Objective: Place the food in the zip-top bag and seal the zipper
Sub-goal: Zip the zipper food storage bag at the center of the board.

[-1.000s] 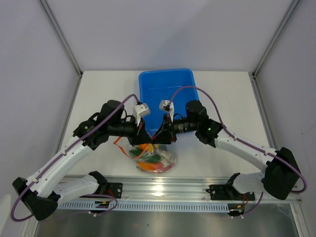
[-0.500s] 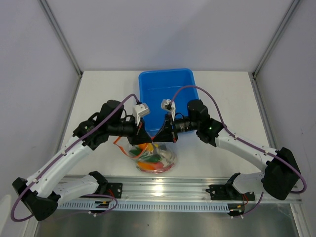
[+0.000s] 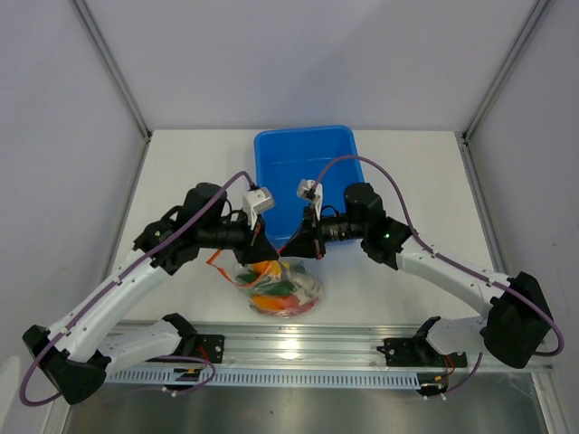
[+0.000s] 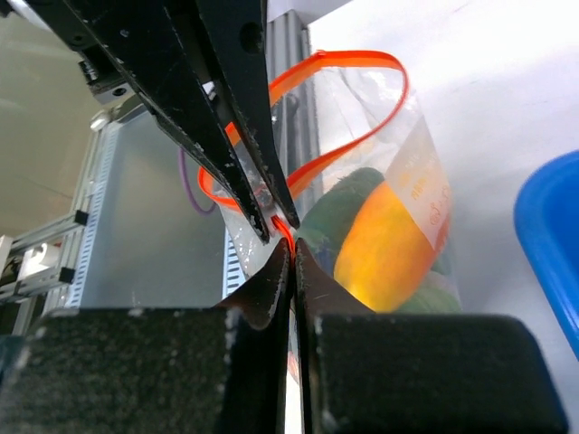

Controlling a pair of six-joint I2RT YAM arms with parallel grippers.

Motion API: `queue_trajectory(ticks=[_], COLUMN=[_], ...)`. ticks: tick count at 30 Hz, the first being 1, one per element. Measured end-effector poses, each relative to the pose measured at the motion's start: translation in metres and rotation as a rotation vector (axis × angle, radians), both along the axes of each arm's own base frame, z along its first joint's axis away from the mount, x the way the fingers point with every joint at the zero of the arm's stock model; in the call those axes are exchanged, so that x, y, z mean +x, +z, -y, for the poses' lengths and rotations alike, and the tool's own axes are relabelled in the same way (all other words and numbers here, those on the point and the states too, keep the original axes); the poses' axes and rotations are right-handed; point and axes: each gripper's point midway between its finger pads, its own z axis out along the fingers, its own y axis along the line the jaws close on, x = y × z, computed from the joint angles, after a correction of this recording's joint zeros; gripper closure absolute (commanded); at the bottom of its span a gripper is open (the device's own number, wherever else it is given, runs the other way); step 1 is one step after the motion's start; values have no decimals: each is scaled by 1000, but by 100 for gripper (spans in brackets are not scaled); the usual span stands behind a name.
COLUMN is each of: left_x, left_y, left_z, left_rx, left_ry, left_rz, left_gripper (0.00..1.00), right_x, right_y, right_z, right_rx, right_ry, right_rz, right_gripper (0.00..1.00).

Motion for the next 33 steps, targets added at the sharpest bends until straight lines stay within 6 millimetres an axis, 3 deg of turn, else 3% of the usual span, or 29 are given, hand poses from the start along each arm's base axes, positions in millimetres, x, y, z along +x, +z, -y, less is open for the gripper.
queue_trajectory(ticks=[16, 30, 31, 33], left_x=[5, -7, -9, -13], left_y=[3, 4, 2, 1], left_z=[-22, -33, -34, -35], left_rx=[85, 101, 106, 110], left_ry=[136, 142, 140, 130], left_rz=[-8, -18, -25, -40], left_gripper=[98, 99, 99, 99], right_x=[12, 4, 4, 2], right_y=[2, 3, 3, 4], right_z=[5, 23, 25, 29], right_rx=[-46, -66, -69, -72], right_ry=[-191, -215, -216, -207], right_rz=[99, 129, 133, 140], right_gripper=[100, 100, 99, 85])
